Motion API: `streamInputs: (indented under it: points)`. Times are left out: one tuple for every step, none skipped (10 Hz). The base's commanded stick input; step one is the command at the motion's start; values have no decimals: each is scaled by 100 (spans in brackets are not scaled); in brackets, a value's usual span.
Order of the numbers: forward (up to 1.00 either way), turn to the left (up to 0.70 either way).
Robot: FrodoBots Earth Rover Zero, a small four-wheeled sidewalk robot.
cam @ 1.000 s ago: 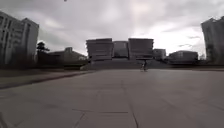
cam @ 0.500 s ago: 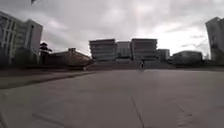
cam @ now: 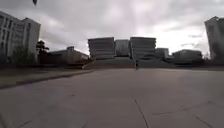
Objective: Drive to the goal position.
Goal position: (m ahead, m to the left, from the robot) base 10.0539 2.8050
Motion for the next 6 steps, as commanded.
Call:
streamInputs:
  points:
    - [100, 0]
    - [100, 0]
    - [100, 0]
    - [100, 2]
    - [100, -6]
    - [100, -34]
